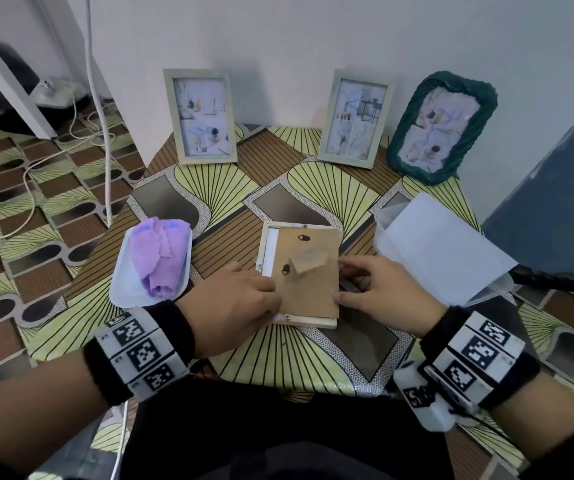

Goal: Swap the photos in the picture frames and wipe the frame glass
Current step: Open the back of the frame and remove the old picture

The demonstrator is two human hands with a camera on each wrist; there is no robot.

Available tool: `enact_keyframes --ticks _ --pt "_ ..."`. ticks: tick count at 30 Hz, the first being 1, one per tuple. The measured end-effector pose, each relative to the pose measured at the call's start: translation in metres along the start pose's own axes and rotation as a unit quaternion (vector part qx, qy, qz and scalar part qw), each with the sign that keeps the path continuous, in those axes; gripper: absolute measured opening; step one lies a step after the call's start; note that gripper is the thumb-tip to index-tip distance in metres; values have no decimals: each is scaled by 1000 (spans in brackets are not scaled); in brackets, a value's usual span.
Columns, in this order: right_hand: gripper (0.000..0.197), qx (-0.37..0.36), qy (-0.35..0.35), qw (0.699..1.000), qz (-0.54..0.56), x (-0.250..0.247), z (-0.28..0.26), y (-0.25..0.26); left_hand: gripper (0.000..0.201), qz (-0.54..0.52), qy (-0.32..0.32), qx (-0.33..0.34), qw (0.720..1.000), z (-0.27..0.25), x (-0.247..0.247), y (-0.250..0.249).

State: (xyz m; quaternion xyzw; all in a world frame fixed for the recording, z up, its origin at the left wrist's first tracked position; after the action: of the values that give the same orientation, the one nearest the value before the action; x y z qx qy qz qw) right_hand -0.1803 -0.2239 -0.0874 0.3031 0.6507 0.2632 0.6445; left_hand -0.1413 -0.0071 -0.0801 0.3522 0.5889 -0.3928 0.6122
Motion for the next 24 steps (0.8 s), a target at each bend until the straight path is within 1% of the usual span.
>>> enact_keyframes --ticks 3,5,8,10,12,13,14,16,18,19,21,22,24 --pt "44 -6 -14 1000 5 1 1 -2 21 -1 6 0 1000 2 0 0" --pt "44 10 -37 999 20 2 2 -6 22 -15 10 -1 1000 2 -1 1" --pt "44 31 -38 998 39 3 3 -9 19 -69 -7 -11 998 1 -5 7" --pt "45 44 -31 997 60 5 4 -11 27 -135 -51 -54 988 1 -8 18" --pt "43 65 -43 993 85 5 6 -14 38 -186 -114 -114 969 4 -12 34" --pt "41 79 -53 991 93 5 7 -16 41 -200 -134 -140 960 6 -12 42" --pt "38 90 -59 990 95 5 8 -17 42 -211 -137 -158 955 9 -11 48" --pt "38 105 -48 990 84 6 12 -16 41 -240 -102 -173 950 15 -7 56" --pt "36 110 -18 992 60 8 15 -13 41 -263 -53 -167 949 20 1 58" --pt "31 111 -6 993 51 9 17 -11 45 -251 -34 -165 953 22 6 59" --pt "25 108 4 993 44 10 20 -9 61 -212 3 -188 959 21 16 62" --pt "24 108 5 993 41 10 22 -8 68 -200 19 -203 958 21 19 65" --pt "27 119 9 992 49 10 24 -6 75 -192 38 -213 957 20 24 67"
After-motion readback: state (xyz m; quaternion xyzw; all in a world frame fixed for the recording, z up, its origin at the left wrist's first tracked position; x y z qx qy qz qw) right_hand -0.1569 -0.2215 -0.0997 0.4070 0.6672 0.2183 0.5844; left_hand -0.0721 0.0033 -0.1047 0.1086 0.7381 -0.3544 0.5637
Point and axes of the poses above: each hand's wrist, its own z-axis towards the middle knuckle, its own x-axis out of the palm, y = z × x, the point moved 4 cm from there along z, towards the middle knuckle, and after that the axes turned 6 degrees about -y, right-handed, at the moved point
